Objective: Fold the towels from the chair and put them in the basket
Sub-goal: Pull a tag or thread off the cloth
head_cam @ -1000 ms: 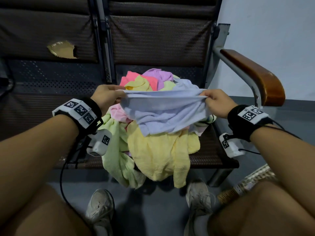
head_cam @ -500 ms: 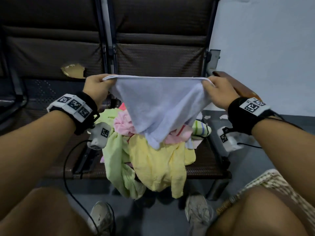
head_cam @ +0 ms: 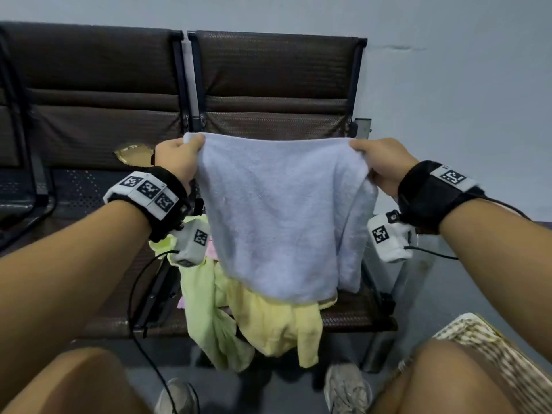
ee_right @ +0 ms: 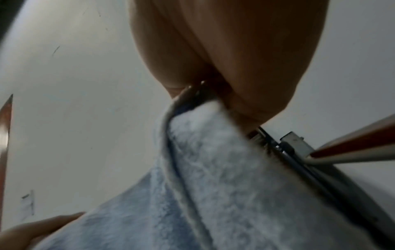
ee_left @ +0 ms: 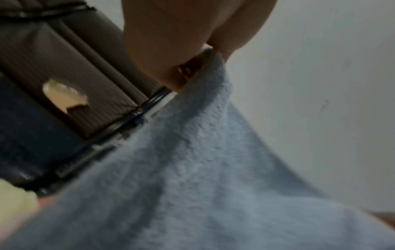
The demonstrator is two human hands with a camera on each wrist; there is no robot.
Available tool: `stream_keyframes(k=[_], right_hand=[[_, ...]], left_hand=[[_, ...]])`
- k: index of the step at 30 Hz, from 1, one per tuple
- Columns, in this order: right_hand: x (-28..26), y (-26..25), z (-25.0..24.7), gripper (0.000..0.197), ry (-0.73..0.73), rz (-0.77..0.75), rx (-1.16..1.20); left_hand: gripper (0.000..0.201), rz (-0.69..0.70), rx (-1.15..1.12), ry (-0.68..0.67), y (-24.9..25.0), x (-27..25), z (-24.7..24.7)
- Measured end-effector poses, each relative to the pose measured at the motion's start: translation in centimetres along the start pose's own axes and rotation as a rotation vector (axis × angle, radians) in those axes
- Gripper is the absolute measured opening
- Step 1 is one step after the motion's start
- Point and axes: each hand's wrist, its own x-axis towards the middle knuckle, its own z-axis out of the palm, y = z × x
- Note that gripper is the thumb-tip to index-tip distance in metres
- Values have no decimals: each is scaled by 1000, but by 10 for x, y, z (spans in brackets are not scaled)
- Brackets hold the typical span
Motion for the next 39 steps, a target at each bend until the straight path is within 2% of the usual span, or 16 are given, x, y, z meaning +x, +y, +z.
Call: stream_keyframes(k=[3, 5, 9, 13, 17, 19, 21, 25, 27, 29, 31, 34, 36, 37, 38, 39], right_hand=[[-11, -5, 16, 20, -83, 61, 58], [-20, -7, 29, 23, -142, 44, 58], [-41, -16, 57, 28, -279, -12, -1], [-53, -29, 69, 40, -316, -5, 42], [-52, -28, 66, 39, -350, 30, 39], [-51, -24, 66, 32, -296, -12, -27], [-53, -23, 68, 27, -297, -48, -83], [-57, -21, 71, 29, -380, -80, -104], [-59, -23, 71, 19, -424, -93, -23], [-57, -25, 70, 17, -483, -98, 58], [-55, -25, 70, 16, -503, -101, 72], [-46, -24, 67, 23, -417, -86, 44], [-34, -23, 62, 37, -342, -11, 52], [-29, -23, 58, 56, -322, 17, 18], [-24, -22, 55, 71, -333, 2, -87], [-19, -19, 51, 71, -340, -55, -242]], left_hand=[[24, -144, -161, 36, 14, -16, 23], [16, -177, -242, -67, 21, -35, 42], [31, -103, -240, -348, 31, -74, 72], [27, 103, -83, -468, 34, -94, 81], [19, -47, -213, -582, 38, -91, 73], [30, -139, -245, -589, 37, -84, 65], [37, -124, -180, -551, 32, -77, 60], [10, -29, -123, -450, 20, -72, 61], [13, -23, -59, -392, 14, -68, 63], [9, -116, 2, -496, 13, -69, 62], [15, -279, -14, -699, 11, -69, 59], [19, -360, -114, -853, 3, -64, 54], [25, -295, -129, -780, 1, -56, 55], [17, -235, -135, -705, 2, -51, 57], [11, -181, -142, -633, 4, -46, 58], [17, -137, -144, -564, 4, -38, 60]])
